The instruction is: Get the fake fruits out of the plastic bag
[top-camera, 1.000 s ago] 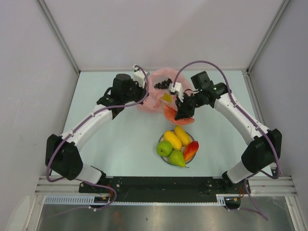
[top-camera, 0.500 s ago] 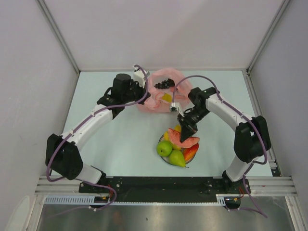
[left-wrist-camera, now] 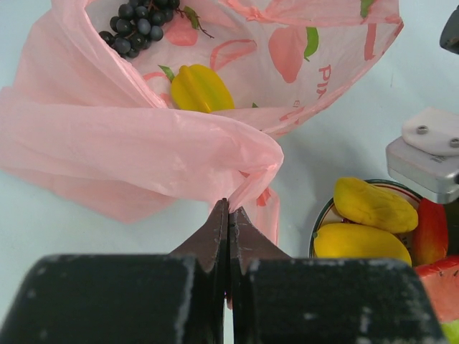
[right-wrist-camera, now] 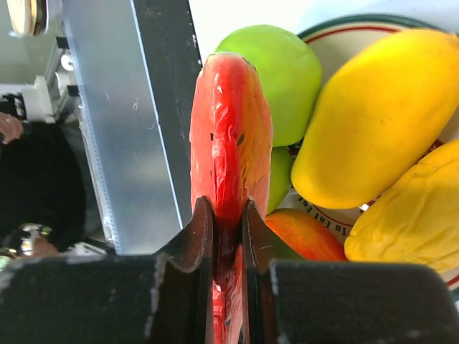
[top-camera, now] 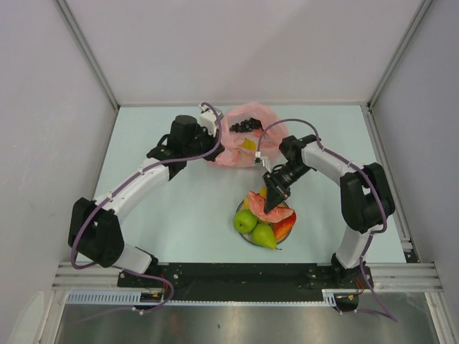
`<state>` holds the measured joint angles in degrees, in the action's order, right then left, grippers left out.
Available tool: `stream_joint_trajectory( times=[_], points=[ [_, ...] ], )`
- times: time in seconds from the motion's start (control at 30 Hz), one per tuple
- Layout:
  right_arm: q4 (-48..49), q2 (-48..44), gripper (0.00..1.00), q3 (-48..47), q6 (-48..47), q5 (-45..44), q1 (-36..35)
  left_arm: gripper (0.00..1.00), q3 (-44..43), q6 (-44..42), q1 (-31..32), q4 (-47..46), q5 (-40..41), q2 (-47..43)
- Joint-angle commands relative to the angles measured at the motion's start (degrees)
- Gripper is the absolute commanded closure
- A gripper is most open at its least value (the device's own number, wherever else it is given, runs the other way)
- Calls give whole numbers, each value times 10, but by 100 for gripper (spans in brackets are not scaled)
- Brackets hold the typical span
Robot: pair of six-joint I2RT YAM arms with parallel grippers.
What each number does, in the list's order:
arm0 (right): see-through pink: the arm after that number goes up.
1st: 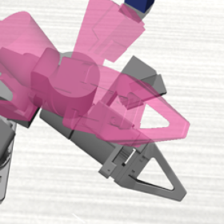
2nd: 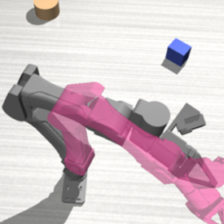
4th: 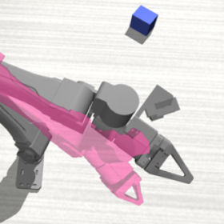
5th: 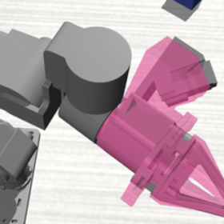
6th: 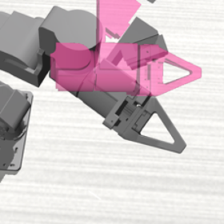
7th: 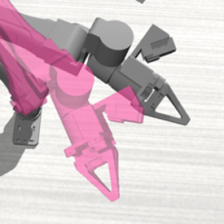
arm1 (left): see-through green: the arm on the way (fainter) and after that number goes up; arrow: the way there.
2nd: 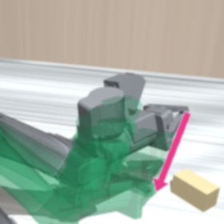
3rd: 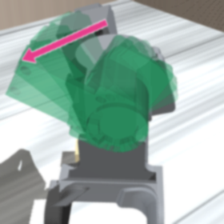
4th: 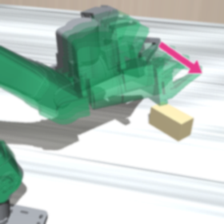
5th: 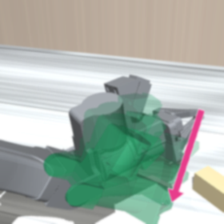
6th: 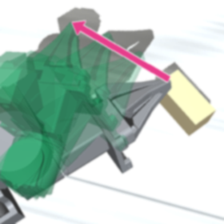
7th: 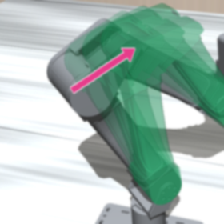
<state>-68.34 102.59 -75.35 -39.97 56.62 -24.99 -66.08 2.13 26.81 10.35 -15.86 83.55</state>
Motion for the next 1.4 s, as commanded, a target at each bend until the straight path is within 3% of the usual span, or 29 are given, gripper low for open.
stream_joint_trajectory(
  times=[0.0, 0.27, 0.53, 0.7, 0.77, 0.87, 1.0, 1.03, 1.07, 1.23, 1.37],
  points=[
    [33, 13, 90, 15, 52, 23, 3, 100, 9, 9, -4, -19, -13, -18],
    [33, 25, 86, 21, 56, 17, 5, 100, 10, 4, -4, -16, -14, -27],
    [104, -10, 85, 46, 132, -84, -17, 100, 17, 2, -5, -18, -14, -38],
    [112, -14, 62, 55, 142, -99, -23, 100, 22, 4, -5, -22, -17, -38],
    [110, -15, 48, 55, 142, -100, -23, 100, 23, 5, -5, -24, -17, -38],
    [111, -19, 36, 55, 144, -100, -23, 100, 22, 7, -4, -24, -20, -36],
    [102, -41, 26, 53, 144, -100, -24, 100, 19, 8, -5, -23, -23, -32],
    [97, -45, 20, 52, 142, -103, -24, 100, 18, 8, -5, -24, -23, -31],
    [91, -50, 0, 50, 141, -107, -23, 100, 16, 8, -4, -22, -23, -30],
    [62, -101, 0, 34, 130, -132, -14, 100, 9, 5, -6, -16, -27, -27],
    [68, -129, 0, -34, 139, -136, 4, 100, 3, 2, -8, -9, -28, -26]
  ],
)
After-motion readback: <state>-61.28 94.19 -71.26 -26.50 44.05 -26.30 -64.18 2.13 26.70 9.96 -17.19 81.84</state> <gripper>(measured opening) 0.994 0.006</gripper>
